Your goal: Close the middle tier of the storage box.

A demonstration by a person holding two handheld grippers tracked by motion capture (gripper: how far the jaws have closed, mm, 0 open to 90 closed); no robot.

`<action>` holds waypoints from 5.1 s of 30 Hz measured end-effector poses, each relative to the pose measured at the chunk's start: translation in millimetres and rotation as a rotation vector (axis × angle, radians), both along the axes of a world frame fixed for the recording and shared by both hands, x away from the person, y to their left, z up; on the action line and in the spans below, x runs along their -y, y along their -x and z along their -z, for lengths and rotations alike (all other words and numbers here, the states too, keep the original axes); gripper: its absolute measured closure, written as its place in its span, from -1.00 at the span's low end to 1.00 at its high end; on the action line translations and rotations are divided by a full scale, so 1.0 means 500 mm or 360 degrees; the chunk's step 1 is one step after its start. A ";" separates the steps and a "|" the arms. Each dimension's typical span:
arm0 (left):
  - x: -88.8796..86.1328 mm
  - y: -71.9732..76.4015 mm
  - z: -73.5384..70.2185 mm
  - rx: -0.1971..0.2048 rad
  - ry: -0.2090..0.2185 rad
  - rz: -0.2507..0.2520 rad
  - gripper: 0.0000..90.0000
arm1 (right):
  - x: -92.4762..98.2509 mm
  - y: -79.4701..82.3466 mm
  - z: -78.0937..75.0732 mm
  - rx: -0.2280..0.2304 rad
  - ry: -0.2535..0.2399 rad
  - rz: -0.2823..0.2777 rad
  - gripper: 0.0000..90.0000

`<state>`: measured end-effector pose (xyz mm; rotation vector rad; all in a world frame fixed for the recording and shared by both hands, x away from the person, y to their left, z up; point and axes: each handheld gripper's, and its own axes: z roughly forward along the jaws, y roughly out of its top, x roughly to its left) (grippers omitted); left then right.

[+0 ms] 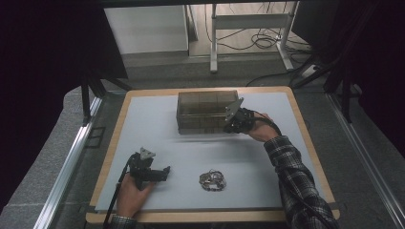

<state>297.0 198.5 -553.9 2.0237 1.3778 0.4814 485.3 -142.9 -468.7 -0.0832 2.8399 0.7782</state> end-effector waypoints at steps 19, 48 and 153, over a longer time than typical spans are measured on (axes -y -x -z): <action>0.000 0.000 0.000 0.0000 0.0000 0.0000 -1.00 | -0.001 0.022 -0.002 0.0001 0.0027 -0.0075 0.86; 0.000 0.000 0.000 -0.0001 0.0000 0.0000 -1.00 | 0.004 0.053 -0.005 0.0028 0.0082 -0.0130 0.86; -0.001 -0.001 0.000 0.0002 -0.0005 0.0007 -1.00 | 0.013 0.160 -0.025 0.0121 -0.0262 0.0163 0.35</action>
